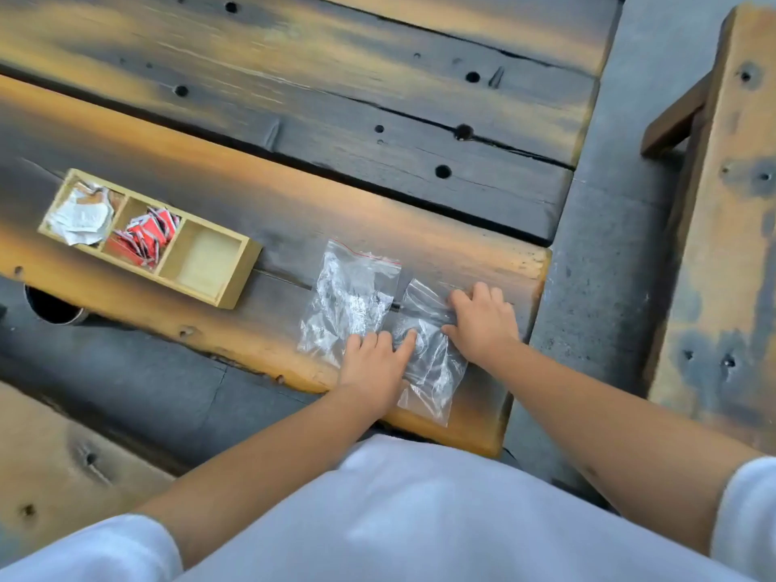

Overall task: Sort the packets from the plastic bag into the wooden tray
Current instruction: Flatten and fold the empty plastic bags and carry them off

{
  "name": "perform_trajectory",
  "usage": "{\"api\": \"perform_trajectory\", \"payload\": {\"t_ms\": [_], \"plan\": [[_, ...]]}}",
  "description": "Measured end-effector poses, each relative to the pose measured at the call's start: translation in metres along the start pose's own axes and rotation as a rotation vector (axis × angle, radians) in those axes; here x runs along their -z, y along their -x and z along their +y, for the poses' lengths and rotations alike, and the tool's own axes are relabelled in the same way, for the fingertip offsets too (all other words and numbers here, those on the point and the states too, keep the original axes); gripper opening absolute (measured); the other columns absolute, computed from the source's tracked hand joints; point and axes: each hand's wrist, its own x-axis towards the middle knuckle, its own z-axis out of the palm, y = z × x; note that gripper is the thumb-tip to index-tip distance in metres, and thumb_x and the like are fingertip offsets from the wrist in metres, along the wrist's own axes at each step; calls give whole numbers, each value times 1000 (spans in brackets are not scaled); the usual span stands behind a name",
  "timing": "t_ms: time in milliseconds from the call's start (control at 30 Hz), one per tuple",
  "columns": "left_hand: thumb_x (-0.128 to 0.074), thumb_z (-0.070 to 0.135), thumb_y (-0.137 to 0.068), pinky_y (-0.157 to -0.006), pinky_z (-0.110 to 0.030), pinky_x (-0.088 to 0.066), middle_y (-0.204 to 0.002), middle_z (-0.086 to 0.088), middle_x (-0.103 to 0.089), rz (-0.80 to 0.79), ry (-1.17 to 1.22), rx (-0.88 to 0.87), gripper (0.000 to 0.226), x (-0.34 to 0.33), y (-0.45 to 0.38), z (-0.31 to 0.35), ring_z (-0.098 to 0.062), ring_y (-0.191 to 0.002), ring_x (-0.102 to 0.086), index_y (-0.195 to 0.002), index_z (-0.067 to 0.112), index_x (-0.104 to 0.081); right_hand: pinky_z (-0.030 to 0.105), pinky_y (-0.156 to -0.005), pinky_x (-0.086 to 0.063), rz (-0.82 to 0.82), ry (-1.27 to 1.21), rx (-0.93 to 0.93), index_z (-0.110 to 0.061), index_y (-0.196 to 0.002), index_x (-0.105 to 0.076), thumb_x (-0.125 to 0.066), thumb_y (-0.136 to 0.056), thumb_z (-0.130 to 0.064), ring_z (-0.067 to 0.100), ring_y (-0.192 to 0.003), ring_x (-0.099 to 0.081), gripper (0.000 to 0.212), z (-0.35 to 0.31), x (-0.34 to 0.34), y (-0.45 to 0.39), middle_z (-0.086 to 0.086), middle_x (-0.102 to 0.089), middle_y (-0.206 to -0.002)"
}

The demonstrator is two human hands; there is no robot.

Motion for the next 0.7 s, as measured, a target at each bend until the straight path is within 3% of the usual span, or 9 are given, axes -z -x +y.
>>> {"api": "perform_trajectory", "payload": {"t_ms": [133, 200, 267, 333, 400, 467, 533, 600, 700], "plan": [[-60, 3, -82, -80, -40, -45, -125, -13, -39, -61, 245, 59, 95, 5, 5, 10, -31, -100, -53, -152, 27, -1, 39, -82, -46, -117, -292, 19, -23, -81, -47, -64, -89, -30, 30, -101, -51, 20, 5, 4, -7, 6, -51, -100], [-55, -9, -78, -72, -37, -45, -130, -11, -30, -33, 436, 77, 100, 8, 12, 14, -28, -87, -52, -152, 28, 0, 36, -73, -48, -169, -438, -3, -21, -90, -47, -66, -88, -22, 28, -92, -60, 19, 8, 10, -7, 5, -58, -98], [-54, -6, -80, -69, -35, -46, -131, -9, -30, 30, 642, 128, 97, 6, 17, 16, -26, -81, -52, -152, 29, 1, 31, -74, -43, -200, -541, -3, -17, -119, -48, -70, -87, -21, 22, -93, -56, 39, 11, 20, -5, 0, -54, -107], [-59, 3, -84, -74, -35, -49, -122, -9, -48, 37, 890, 232, 90, 5, 22, 16, -26, -88, -58, -153, 27, -5, 27, -81, -39, -236, -629, 18, -13, -132, -47, -73, -86, -23, 18, -101, -51, 53, 17, 29, -3, -2, -49, -112], [-66, 13, -85, -74, -31, -48, -92, -2, -62, 6, 1103, 314, 67, 3, 28, 12, -19, -83, -61, -143, 21, -32, 29, -84, -40, -268, -730, 63, -13, -122, -57, -71, -88, -27, 18, -104, -53, 40, 19, 38, -1, -1, -56, -112], [-69, 21, -85, -72, -29, -48, -70, 5, -54, 29, 1224, 345, 19, 1, 38, 3, -10, -72, -55, -100, 18, -58, 30, -79, -45, -263, -854, 86, -17, -99, -65, -70, -89, -28, 16, -90, -59, 16, 17, 45, 2, -1, -64, -95], [-67, 22, -88, -65, -27, -44, -62, 6, -45, 87, 1369, 375, 30, -3, 50, -8, -9, -64, -45, -65, 23, -49, 23, -63, -42, -240, -934, 74, -17, -82, -62, -68, -90, -26, 9, -66, -54, 13, 8, 54, 3, -5, -60, -73], [-64, 22, -91, -62, -25, -37, -62, 7, -45, 133, 1523, 437, 33, -7, 62, -22, -9, -61, -42, -62, 22, -51, 23, -57, -39, -240, -978, 52, -17, -75, -54, -70, -89, -25, 7, -55, -48, 22, -3, 60, 0, -5, -53, -64], [-58, 27, -95, -62, -26, -36, -65, 4, -48, 176, 1686, 546, 27, -13, 77, -45, -12, -62, -42, -71, 14, -56, 28, -61, -40, -260, -971, 60, -19, -74, -48, -74, -84, -16, 15, -63, -48, 28, -26, 65, -9, 0, -51, -70]]}}
